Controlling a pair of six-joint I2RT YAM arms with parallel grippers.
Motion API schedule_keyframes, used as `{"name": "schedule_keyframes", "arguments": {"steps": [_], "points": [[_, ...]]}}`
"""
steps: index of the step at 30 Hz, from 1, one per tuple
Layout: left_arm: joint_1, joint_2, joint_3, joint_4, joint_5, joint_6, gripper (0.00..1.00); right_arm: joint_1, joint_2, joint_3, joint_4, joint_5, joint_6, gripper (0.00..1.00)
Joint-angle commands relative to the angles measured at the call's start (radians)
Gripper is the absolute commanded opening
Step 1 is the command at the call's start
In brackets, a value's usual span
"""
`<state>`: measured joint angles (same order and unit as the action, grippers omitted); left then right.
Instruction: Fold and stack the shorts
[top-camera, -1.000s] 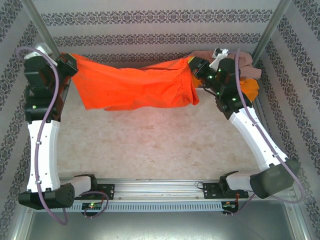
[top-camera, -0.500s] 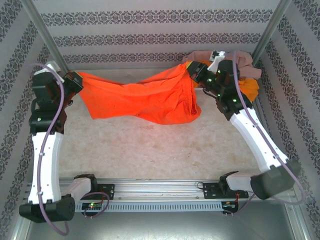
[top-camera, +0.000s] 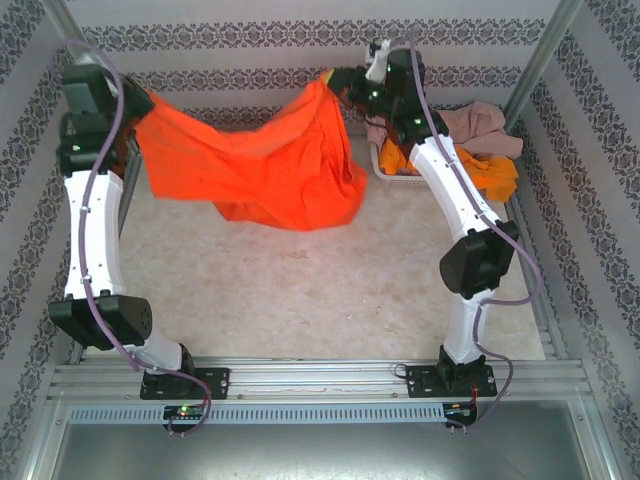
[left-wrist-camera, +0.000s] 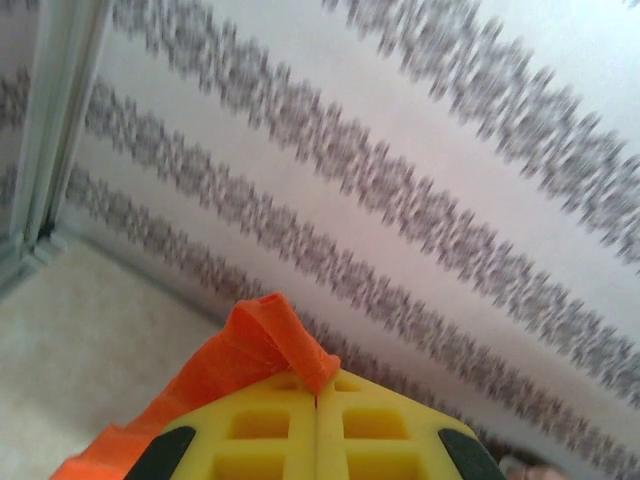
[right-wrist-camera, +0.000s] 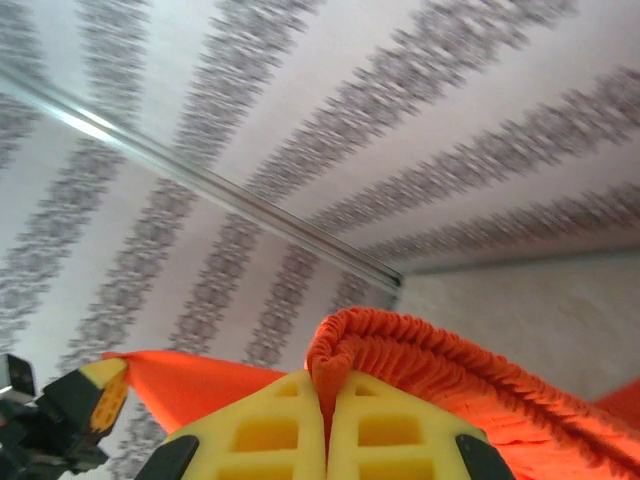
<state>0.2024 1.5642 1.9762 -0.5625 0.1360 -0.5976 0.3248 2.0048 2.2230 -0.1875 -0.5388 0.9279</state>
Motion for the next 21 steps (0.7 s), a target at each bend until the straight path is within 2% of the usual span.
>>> {"name": "schedule_keyframes", "arguments": {"steps": [1,5,8,11,15,18,21], "points": [[0.014,-0.058,0.153,0.003,-0.051,0.057,0.0,-0.012,0.014,0.219,0.071,-0.117,0.003,0.0],[0.014,-0.19,0.125,0.067,-0.086,0.125,0.0,-0.062,0.039,0.319,0.118,-0.212,0.036,0.0],[0.014,-0.373,-0.115,0.203,-0.071,0.127,0.0,-0.09,0.006,0.235,0.123,-0.297,-0.02,0.0],[0.012,-0.577,-0.466,0.377,-0.011,0.064,0.0,-0.098,-0.1,-0.042,0.166,-0.322,-0.13,0.0],[0.01,-0.791,-0.898,0.474,0.084,-0.044,0.0,-0.097,-0.304,-0.531,0.26,-0.251,-0.301,0.0],[0.005,-0.951,-1.183,0.482,0.079,-0.113,0.0,-0.089,-0.429,-0.834,0.282,-0.23,-0.366,0.0],[0.003,-1.113,-1.34,0.344,0.025,-0.113,0.0,-0.055,-0.527,-1.07,0.26,-0.213,-0.403,0.0]]}}
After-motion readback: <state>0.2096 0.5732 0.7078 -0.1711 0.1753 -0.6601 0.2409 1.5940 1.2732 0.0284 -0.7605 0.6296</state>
